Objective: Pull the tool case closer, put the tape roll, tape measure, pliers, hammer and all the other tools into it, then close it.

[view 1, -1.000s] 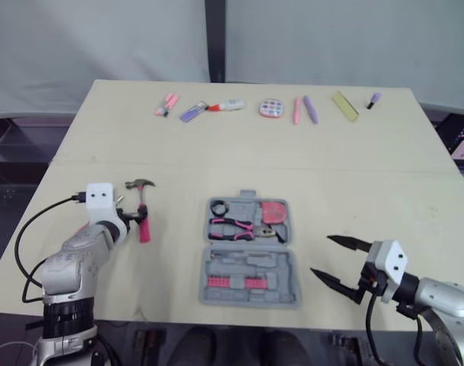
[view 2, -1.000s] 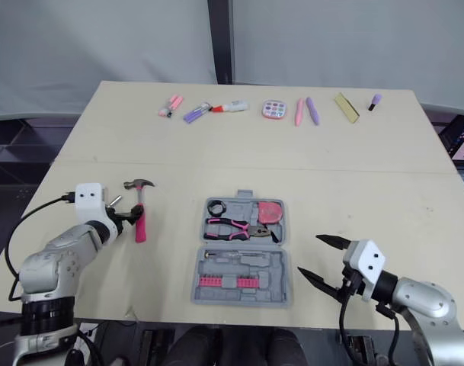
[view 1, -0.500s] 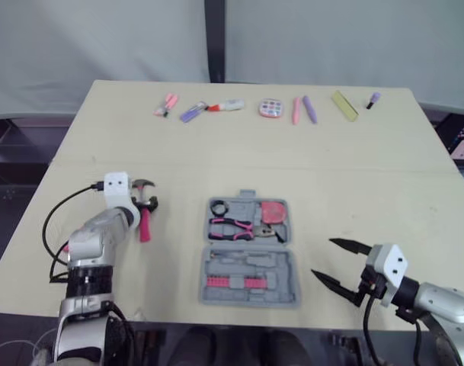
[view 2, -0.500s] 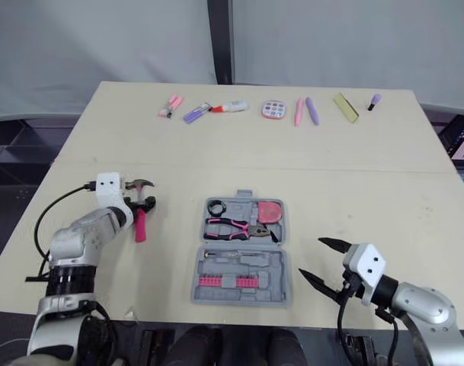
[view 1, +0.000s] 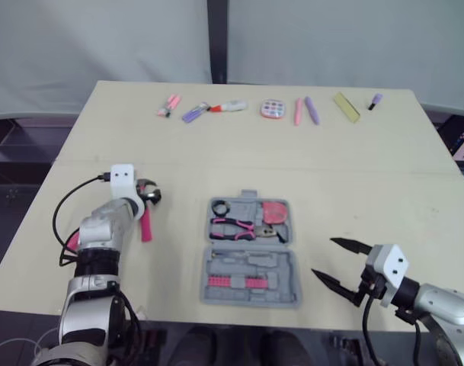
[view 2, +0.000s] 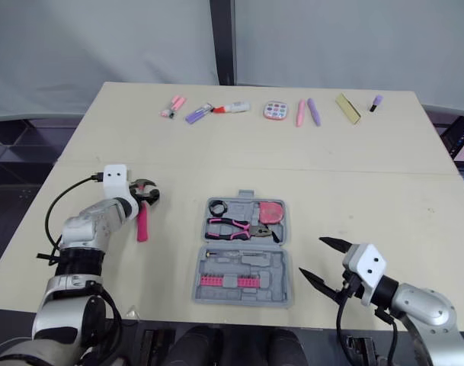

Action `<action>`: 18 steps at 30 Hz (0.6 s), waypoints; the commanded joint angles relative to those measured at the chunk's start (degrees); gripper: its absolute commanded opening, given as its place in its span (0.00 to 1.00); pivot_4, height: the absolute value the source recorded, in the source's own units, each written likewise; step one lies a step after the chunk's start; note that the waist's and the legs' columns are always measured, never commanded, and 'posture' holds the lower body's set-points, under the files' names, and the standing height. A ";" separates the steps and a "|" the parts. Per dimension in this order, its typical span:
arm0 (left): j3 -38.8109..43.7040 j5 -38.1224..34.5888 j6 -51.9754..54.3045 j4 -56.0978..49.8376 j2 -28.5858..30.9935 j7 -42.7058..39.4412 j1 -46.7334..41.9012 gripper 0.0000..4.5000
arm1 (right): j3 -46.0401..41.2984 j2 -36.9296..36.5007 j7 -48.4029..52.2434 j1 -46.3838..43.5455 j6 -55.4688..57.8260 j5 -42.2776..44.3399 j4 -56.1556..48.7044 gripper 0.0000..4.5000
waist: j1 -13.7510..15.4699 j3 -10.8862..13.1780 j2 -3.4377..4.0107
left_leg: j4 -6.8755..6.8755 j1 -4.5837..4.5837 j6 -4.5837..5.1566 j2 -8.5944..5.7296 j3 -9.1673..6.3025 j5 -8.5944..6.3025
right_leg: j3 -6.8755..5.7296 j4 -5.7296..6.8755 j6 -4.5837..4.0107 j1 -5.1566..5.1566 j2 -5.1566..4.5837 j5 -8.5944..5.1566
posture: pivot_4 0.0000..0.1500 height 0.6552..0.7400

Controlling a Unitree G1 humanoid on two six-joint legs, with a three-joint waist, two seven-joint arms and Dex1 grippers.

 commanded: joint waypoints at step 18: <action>0.05 1.57 -3.32 5.07 -1.24 -1.76 -2.79 0.37 | -1.35 0.27 -1.12 0.80 -0.43 0.15 -1.79 1.00 | 0.09 0.00 0.00 | 0.15 -0.08 0.01 -0.14 -0.23 -0.01 | 0.00 0.24 0.00 -0.03 -0.05 0.00 | 1.00 1.00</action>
